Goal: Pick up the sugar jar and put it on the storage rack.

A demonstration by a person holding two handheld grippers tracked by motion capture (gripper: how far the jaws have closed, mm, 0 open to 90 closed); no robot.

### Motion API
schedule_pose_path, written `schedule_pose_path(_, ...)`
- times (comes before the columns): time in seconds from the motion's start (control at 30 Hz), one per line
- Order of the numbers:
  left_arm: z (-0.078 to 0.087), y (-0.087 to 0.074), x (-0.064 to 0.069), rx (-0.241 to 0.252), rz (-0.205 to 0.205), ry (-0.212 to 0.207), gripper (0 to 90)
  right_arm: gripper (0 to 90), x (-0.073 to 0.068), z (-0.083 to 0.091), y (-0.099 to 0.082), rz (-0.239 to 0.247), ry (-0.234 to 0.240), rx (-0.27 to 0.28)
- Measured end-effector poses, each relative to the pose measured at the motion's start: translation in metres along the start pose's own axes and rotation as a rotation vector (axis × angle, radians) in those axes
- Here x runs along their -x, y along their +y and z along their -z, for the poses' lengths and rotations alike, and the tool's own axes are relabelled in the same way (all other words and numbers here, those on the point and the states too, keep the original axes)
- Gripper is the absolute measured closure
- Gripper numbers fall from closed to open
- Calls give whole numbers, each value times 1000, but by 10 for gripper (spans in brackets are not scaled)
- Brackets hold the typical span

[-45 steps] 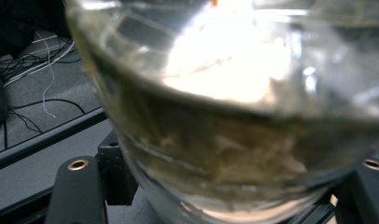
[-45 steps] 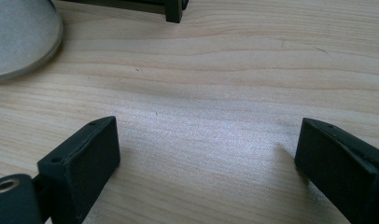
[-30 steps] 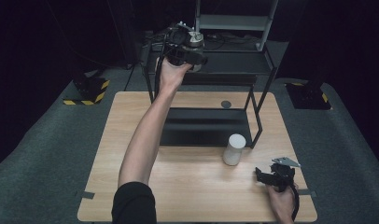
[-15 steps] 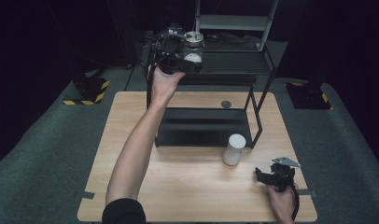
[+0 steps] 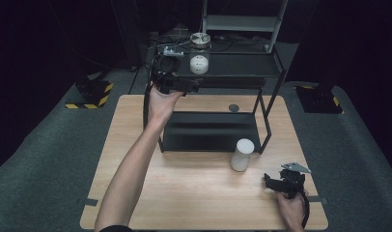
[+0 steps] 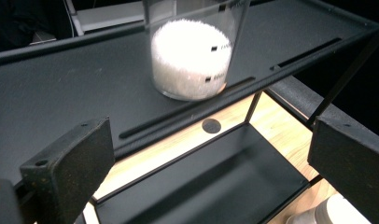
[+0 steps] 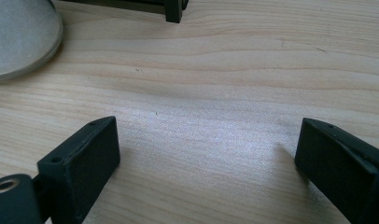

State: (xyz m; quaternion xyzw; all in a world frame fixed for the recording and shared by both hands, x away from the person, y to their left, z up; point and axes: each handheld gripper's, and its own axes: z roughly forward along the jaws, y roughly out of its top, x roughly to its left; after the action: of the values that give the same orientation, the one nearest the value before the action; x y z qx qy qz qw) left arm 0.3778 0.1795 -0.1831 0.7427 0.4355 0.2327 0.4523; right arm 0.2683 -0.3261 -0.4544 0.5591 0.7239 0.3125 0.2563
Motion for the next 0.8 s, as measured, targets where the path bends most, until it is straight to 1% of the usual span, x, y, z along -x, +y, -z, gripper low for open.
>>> schedule_pose_path(0.07, 1, -2, 1, -1, -4, 4, 5, 57, 0, 0, 0, 0, 0, 0)
schedule_pose_path(0.13, 4, -8, 6, -2, -21, 23, 5, 57, 0, 0, 0, 0, 0, 0)
schedule_pose_path(0.27, 8, -21, 8, 11, -18, 0, 5, 57, 0, 0, 0, 1, 0, 0)
schedule_pose_path(0.33, 9, -23, 8, 12, -19, -3, 6, 56, 0, 0, 0, 0, -1, 0)
schedule_pose_path(0.47, 11, -33, 9, 12, -19, -14, 6, 56, 0, 0, 0, 1, -1, 0)
schedule_pose_path(0.8, 13, -54, 11, 21, -15, -20, 8, 56, 0, 0, 0, 4, -1, 1)
